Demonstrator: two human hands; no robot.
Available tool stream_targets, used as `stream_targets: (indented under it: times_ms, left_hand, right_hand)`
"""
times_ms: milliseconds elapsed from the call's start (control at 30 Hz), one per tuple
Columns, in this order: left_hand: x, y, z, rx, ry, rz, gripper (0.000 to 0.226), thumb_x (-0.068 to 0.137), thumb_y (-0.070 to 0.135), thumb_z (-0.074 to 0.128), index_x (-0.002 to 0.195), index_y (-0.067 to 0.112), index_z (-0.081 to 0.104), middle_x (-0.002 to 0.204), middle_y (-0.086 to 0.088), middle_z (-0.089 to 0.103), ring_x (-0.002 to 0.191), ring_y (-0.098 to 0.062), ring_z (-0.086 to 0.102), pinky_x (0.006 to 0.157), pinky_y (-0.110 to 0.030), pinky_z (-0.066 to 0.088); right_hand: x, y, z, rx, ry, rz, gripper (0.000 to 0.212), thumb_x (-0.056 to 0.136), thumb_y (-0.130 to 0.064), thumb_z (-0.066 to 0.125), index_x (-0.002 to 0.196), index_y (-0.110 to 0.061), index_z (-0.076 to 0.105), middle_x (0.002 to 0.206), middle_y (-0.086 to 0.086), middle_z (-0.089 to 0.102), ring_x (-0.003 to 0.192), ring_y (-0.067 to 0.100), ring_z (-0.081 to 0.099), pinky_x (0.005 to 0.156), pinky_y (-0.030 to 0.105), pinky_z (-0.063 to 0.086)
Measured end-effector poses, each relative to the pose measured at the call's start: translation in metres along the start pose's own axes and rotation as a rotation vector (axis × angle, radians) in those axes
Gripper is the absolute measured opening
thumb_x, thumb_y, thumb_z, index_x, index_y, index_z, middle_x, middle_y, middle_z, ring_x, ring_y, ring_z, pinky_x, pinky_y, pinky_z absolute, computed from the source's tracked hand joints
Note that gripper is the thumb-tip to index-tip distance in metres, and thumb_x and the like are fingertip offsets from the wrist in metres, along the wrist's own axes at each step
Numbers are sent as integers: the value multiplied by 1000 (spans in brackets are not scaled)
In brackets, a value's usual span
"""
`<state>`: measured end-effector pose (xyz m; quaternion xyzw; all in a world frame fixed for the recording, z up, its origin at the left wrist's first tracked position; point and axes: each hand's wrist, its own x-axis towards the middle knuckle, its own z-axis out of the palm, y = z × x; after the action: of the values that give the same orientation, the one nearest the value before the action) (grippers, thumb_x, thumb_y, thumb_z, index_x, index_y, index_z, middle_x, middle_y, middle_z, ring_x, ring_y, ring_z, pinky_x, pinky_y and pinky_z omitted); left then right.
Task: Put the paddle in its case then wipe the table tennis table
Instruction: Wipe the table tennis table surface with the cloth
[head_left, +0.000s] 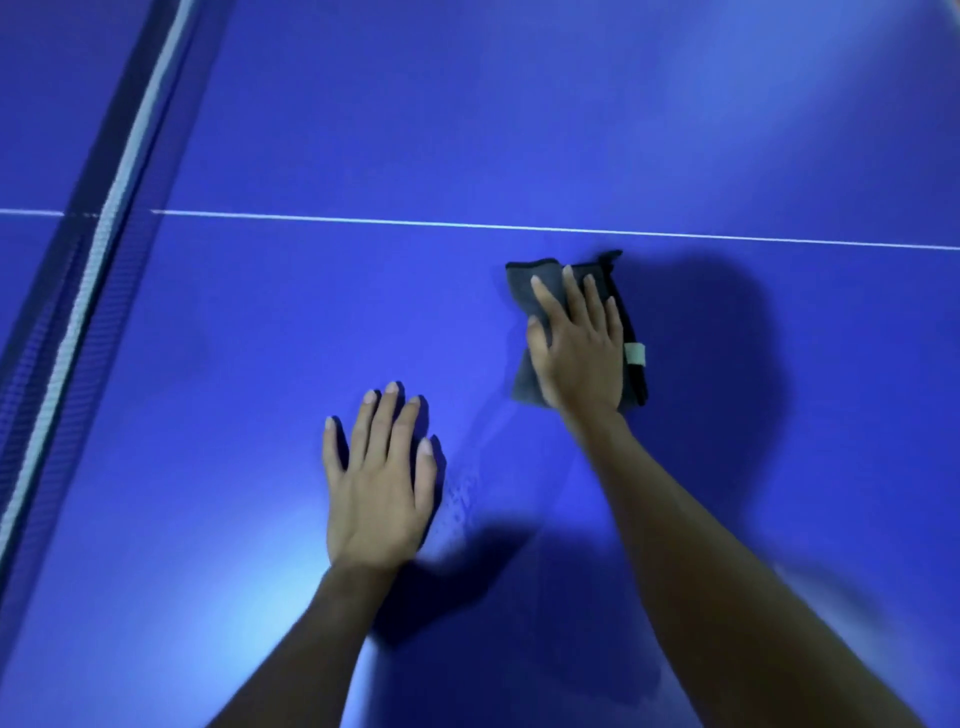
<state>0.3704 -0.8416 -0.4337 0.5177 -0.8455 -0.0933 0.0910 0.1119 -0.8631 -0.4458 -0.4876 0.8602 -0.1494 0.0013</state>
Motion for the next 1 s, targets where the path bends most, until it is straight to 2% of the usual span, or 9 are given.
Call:
stream_targets:
  times_ms: [100,267,400,500,667,867,1000]
  left_hand:
    - [-3,0,1,-69,29,7,51,105,40,30,149,20,46,158,0,44,155,-20,26,124,-59,12]
    - [-9,-8,-7,-309,81,4,50,104,40,34,148,19,46,157,3,45,155,-16,23,127,-52,9]
    - [-14,-33,-20,-167,82,61,48,106,36,28,144,16,50,155,0,48,153,-20,29,127,-50,14]
    - [-14,-58,-22,-51,57,85,49,107,36,26,145,17,50,157,-2,45,152,-23,31,125,-52,16]
    - [-14,-64,-20,6,41,80,48,107,38,30,148,20,48,162,-2,38,153,-24,28,124,-56,17]
    - [-10,-62,-20,22,37,55,49,105,38,34,143,17,56,161,-4,41,151,-26,35,122,-59,22]
    - [-8,-63,-16,35,53,65,49,102,37,39,141,16,59,160,-5,43,150,-26,38,121,-59,24]
  right_hand:
    - [-68,-15,-5,-11,-14,1,55,103,-45,36,157,-37,43,169,1,33,158,24,25,129,44,15]
    - [-182,-43,-19,-25,-48,1,57,102,-43,35,159,-35,41,170,3,31,158,27,26,128,50,21]
    - [-256,-63,-25,-106,-105,14,59,104,-44,35,162,-35,34,172,3,26,158,28,23,127,51,22]
    - [-273,-68,-26,-113,-103,33,60,103,-44,35,162,-37,34,172,2,23,159,26,21,127,50,21]
    - [-227,-66,-18,-92,-93,35,61,102,-44,36,162,-38,32,173,1,20,161,23,15,129,49,17]
    - [-88,-65,-3,-100,-51,33,59,103,-45,29,161,-36,36,171,4,26,159,29,22,128,51,18]
    - [0,-64,14,-30,-28,59,57,104,-46,33,159,-37,38,172,2,26,159,27,20,129,48,14]
